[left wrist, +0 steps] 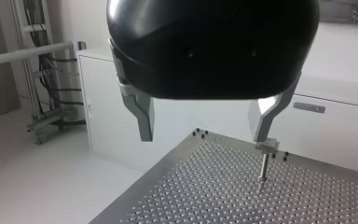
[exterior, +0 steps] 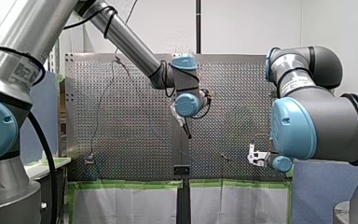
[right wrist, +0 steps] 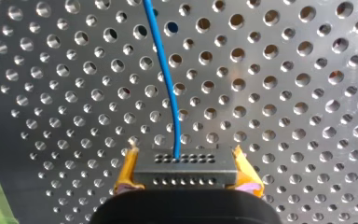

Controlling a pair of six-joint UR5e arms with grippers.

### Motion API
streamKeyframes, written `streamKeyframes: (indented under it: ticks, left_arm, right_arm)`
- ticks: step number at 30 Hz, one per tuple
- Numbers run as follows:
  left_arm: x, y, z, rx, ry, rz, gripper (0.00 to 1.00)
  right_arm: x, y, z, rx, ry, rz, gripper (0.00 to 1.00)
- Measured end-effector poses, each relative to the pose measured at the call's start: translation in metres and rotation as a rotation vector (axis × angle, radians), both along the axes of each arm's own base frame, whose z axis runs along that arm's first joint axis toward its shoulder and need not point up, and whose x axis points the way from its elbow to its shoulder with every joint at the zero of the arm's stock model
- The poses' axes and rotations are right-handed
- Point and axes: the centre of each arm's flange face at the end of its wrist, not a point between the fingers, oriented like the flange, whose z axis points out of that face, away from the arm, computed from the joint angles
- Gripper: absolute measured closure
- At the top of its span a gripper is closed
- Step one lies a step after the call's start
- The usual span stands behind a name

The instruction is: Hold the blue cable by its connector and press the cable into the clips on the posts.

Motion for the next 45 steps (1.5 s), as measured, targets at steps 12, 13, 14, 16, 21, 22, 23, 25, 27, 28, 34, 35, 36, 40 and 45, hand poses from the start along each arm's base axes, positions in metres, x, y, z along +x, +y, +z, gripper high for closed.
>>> streamKeyframes:
  ticks: [12,13,14,16,21,22,23,25,27,28,34,35,36,40,45]
  left_arm:
    - [-0.017,0.036,0.025,-0.105,-0.035,0.004,0.00]
    - [-0.018,0.039,0.027,-0.110,-0.038,0.005,0.00]
    - [-0.020,0.042,0.028,-0.114,-0.041,0.006,0.00]
    - [-0.024,0.049,0.031,-0.118,-0.044,0.006,0.00]
    - [-0.034,0.066,0.036,-0.121,-0.047,0.011,0.00]
    - [-0.036,0.069,0.036,-0.121,-0.047,0.011,0.00]
    - [-0.037,0.072,0.037,-0.120,-0.047,0.012,0.00]
    - [-0.041,0.078,0.038,-0.118,-0.048,0.013,0.00]
    - [-0.046,0.084,0.039,-0.114,-0.048,0.015,0.00]
    - [-0.047,0.087,0.039,-0.113,-0.047,0.015,0.00]
    - [-0.059,0.105,0.040,-0.092,-0.046,0.025,0.00]
    - [-0.061,0.108,0.040,-0.087,-0.045,0.027,0.00]
    - [-0.062,0.111,0.037,-0.077,-0.042,0.030,0.00]
    - [-0.065,0.120,0.017,-0.031,-0.021,0.045,0.00]
    - [-0.071,0.129,-0.020,0.033,0.006,0.056,0.00]
  right_arm:
    - [0.004,0.001,0.000,-0.001,0.001,0.006,1.00]
    - [0.004,0.001,0.000,-0.001,0.001,0.007,1.00]
    - [0.005,0.001,0.000,-0.001,0.001,0.007,1.00]
    - [0.006,0.002,0.000,-0.001,0.001,0.009,1.00]
    - [0.009,0.003,0.000,-0.002,0.001,0.014,1.00]
    - [0.010,0.003,0.000,-0.002,0.001,0.014,1.00]
    - [0.010,0.003,0.000,-0.002,0.001,0.014,1.00]
    - [0.010,0.003,0.000,-0.002,0.001,0.015,1.00]
    - [0.010,0.003,0.000,-0.002,0.001,0.015,1.00]
    - [0.010,0.003,0.000,-0.002,0.001,0.015,1.00]
    - [0.012,0.003,0.000,-0.002,0.002,0.018,1.00]
    - [0.012,0.004,0.000,-0.003,0.002,0.018,1.00]
    - [0.013,0.004,0.000,-0.003,0.002,0.019,1.00]
    - [0.015,0.004,0.000,-0.002,0.003,0.022,1.00]
    - [0.015,0.005,0.000,-0.005,0.013,0.022,1.00]
